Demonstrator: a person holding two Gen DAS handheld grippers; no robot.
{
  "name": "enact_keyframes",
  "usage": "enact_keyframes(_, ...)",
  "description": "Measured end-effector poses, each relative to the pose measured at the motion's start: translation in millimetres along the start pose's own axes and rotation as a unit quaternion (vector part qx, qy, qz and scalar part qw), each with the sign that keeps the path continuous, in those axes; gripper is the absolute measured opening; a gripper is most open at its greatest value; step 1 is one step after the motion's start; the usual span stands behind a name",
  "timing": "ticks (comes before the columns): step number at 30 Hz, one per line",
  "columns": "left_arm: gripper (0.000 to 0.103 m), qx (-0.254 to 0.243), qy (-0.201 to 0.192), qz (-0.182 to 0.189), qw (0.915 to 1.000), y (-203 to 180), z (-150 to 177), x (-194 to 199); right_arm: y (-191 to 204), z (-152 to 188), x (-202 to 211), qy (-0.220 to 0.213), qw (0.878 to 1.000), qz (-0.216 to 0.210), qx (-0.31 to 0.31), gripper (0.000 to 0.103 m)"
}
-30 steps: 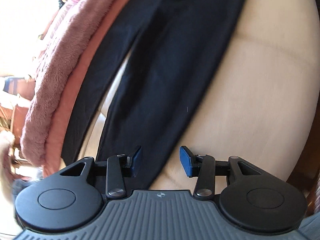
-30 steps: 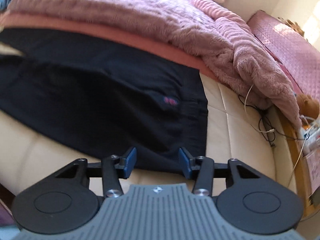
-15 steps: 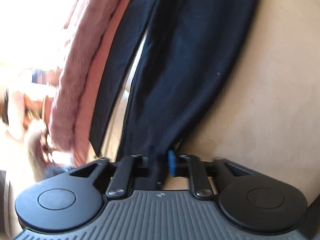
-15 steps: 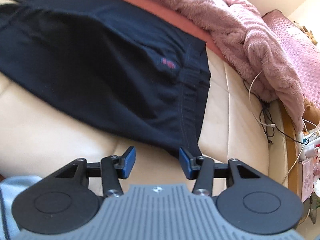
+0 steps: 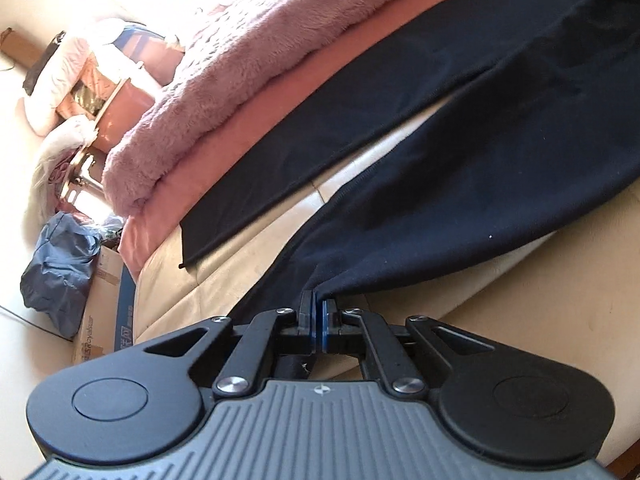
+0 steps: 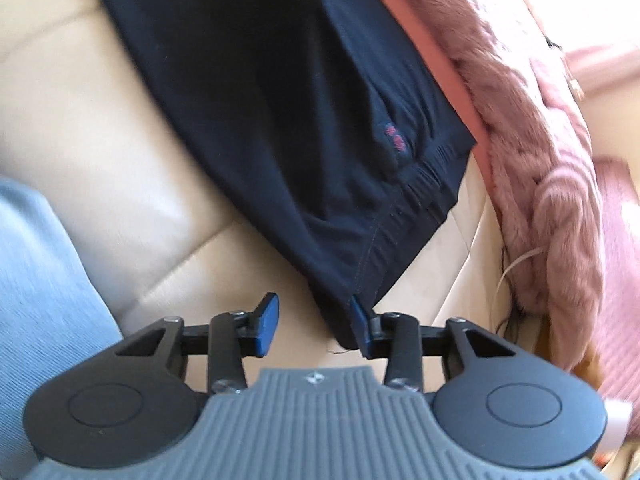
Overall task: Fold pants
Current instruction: 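Grasp the black pants leg end with the left tool while the right tool grasps the waistband corner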
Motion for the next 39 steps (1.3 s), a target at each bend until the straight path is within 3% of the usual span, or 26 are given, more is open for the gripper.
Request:
enact_keyframes(4,0.002,0.023,0.01,0.006,0.9997,-11.6,8.3,6.0,-2.5,-2.1,-12.1,0.007,0.999,0.024,0.032,0.034)
enact_keyframes(8,0.002,0.036,0.01,0.004,0.9993,-12.0,10.4,12.3,3.0,-5.5,-18.2,-0.001,0.997,0.038,0.063,0.022)
enact_keyframes(10,0.002,0.043,0.011,0.004,0.999,-9.3,9.5,12.0,9.6,-5.8,-20.3,-0.001,0.995,0.053,0.086,0.009)
enact_keyframes(14,0.002,0.068,0.009,0.009,0.9976,-4.8,10.0,17.7,8.2,-4.4,-17.6,0.001,0.996,0.06,0.07,0.0)
enact_keyframes(21,0.001,0.09,-0.016,0.022,0.9956,-2.7,19.6,50.0,-5.6,12.3,-2.4,0.015,0.998,0.062,0.027,0.0)
enact_keyframes(30,0.001,0.116,-0.04,0.041,0.9916,-2.9,35.3,88.5,11.0,54.8,38.8,0.029,0.998,0.051,-0.014,0.0)
enact_keyframes(39,0.001,0.136,-0.068,0.023,0.9881,28.1,-6.2,78.2,-26.1,35.7,56.1,0.009,0.993,0.058,-0.101,0.0)
Point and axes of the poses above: each gripper's, at about its wrist camera, not at the fingertips, and x roughly against the way its jaws point, y to its left, z to its underside, the point moved 6 cm from there along -x, roughly the way its jaws point, and after that the axes turned 9 degrees about y, right-handed, at the moved point
